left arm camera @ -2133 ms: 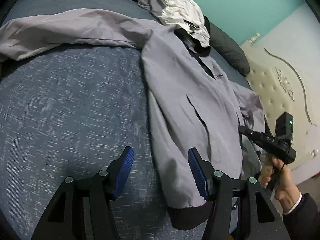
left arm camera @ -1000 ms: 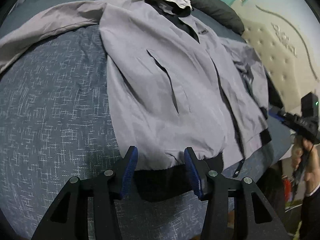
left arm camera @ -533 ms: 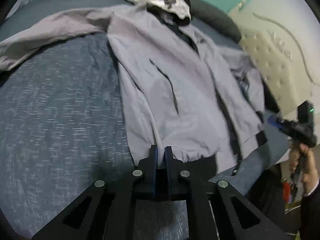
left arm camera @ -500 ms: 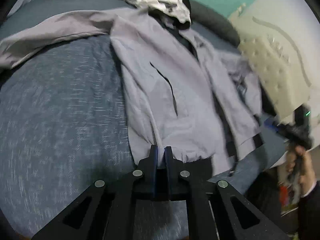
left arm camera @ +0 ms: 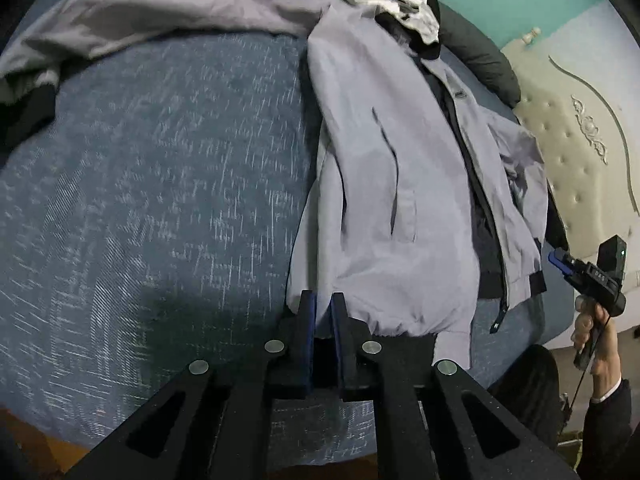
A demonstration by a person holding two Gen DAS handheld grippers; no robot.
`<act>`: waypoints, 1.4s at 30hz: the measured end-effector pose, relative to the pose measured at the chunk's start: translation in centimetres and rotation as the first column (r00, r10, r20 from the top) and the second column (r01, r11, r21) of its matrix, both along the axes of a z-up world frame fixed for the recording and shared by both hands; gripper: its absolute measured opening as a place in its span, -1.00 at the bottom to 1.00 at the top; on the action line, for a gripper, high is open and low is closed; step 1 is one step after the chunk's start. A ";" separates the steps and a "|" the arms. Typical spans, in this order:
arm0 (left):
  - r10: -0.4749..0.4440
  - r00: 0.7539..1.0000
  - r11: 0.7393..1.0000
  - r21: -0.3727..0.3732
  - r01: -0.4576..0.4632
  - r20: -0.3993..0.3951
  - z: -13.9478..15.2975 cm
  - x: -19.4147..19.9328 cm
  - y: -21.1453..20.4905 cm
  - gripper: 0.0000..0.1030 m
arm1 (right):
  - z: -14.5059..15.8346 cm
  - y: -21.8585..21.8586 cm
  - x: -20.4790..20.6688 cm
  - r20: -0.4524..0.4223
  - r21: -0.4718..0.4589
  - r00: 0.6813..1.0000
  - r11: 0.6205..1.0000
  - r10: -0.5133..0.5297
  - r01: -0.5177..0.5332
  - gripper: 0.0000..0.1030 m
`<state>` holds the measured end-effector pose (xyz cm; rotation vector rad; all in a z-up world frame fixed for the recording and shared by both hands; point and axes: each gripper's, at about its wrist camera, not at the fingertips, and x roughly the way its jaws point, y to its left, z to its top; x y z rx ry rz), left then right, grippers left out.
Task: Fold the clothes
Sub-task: 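Grasp the black hem band with the left tool while the right tool grasps the hem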
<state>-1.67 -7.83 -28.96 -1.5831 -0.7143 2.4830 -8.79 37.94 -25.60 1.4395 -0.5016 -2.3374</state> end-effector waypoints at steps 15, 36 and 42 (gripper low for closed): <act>-0.086 0.993 0.995 -0.060 0.082 -0.075 2.8 -2.4 4.5 -0.15 | -1.4 -6.3 -1.4 0.030 0.073 0.985 0.982 0.171 -0.173 -0.18; -0.096 0.988 0.994 -0.055 0.090 -0.119 5.4 -2.6 4.0 -0.15 | -2.5 -11.2 -2.7 0.033 0.008 0.971 0.971 0.237 -0.237 -1.00; -0.090 0.987 0.995 -0.059 0.083 -0.129 5.9 -2.0 3.5 -0.15 | -2.7 -11.9 -3.7 0.044 0.224 0.982 0.956 0.185 -0.190 -0.64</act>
